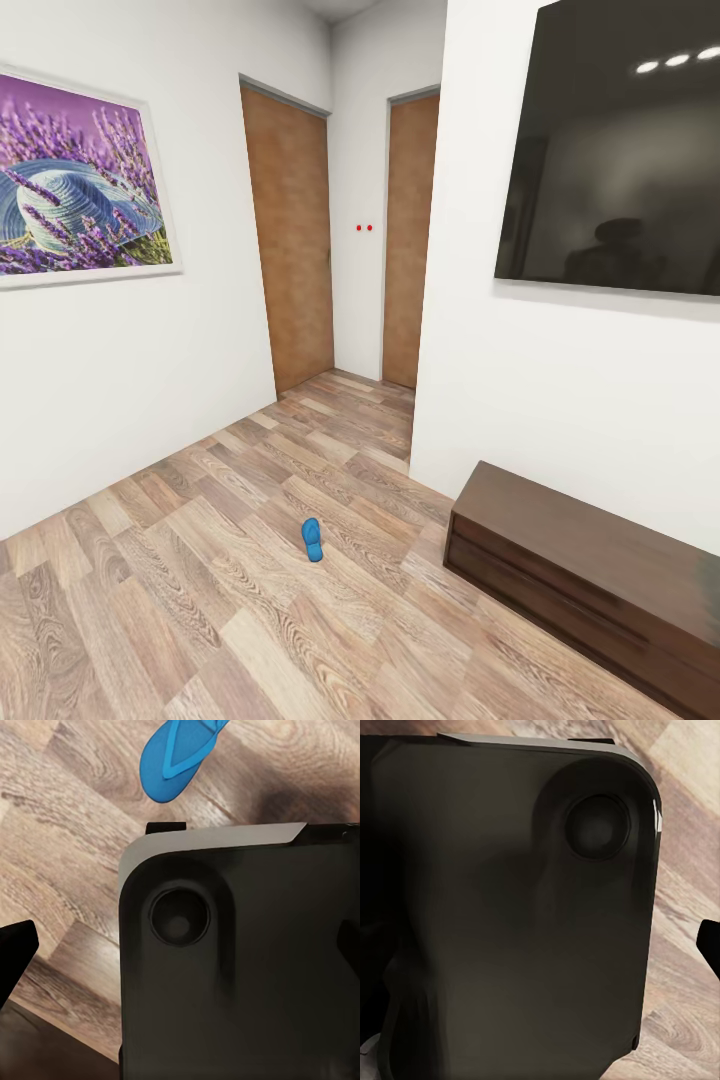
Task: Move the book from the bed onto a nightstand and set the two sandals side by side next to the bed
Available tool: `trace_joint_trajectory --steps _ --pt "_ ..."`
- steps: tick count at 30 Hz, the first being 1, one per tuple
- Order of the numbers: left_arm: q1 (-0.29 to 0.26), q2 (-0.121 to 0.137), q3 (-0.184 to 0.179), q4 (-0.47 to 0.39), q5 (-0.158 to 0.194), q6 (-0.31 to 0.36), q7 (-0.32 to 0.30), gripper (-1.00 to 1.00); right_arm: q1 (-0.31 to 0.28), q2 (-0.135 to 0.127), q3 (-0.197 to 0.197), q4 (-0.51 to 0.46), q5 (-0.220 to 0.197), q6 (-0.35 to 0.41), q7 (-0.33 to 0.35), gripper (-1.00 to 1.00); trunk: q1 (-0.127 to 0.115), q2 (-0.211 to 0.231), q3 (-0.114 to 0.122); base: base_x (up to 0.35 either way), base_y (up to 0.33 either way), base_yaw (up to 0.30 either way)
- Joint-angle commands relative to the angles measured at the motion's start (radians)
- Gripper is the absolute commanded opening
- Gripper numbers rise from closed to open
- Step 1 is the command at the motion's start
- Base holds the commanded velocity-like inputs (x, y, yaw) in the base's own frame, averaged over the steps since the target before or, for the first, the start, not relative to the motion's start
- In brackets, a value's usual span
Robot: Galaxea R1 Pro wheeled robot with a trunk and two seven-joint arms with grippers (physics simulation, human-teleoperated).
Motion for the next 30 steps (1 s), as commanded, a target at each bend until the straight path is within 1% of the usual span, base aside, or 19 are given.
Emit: trace_joint_trajectory --steps 1,16,21,22,26,27,30 --pt "-0.001 0.0 0.0 0.001 0.0 -0.003 -0.001 1.0 -0.001 0.0 0.0 0.001 0.0 -0.003 0.0 1.0 0.0 -0.001 -0.001 0.0 0.0 0.0" --pt "-0.002 0.001 0.001 -0.003 0.001 0.0 -0.003 1.0 0.0 0.0 0.0 -0.003 0.001 -0.003 0.0 1.0 0.0 -0.001 -0.001 0.0 0.0 0.0" --pt "-0.04 0.004 0.001 -0.028 0.006 0.024 -0.004 1.0 -0.001 0.0 0.001 -0.004 0.001 -0.003 0.0 1.0 0.0 -0.001 -0.001 0.0 0.0 0.0" --pt "-0.04 0.004 0.001 -0.028 0.006 0.024 -0.004 1.0 -0.001 0.0 0.001 -0.004 0.001 -0.003 0.0 1.0 0.0 -0.001 -0.001 0.0 0.0 0.0" --pt "-0.092 0.007 0.0 -0.064 0.009 0.103 -0.003 1.0 0.0 0.0 0.001 -0.005 0.001 -0.003 0.0 1.0 0.0 -0.001 -0.001 0.0 0.0 0.0" --pt "-0.092 0.007 0.0 -0.064 0.009 0.103 -0.003 1.0 0.0 0.0 0.001 -0.005 0.001 -0.003 0.0 1.0 0.0 -0.001 -0.001 0.0 0.0 0.0" --pt "-0.135 0.009 0.0 -0.109 0.01 0.176 -0.003 1.0 0.0 0.0 0.001 -0.004 0.001 -0.003 0.0 1.0 0.0 -0.001 -0.001 0.0 0.0 0.0"
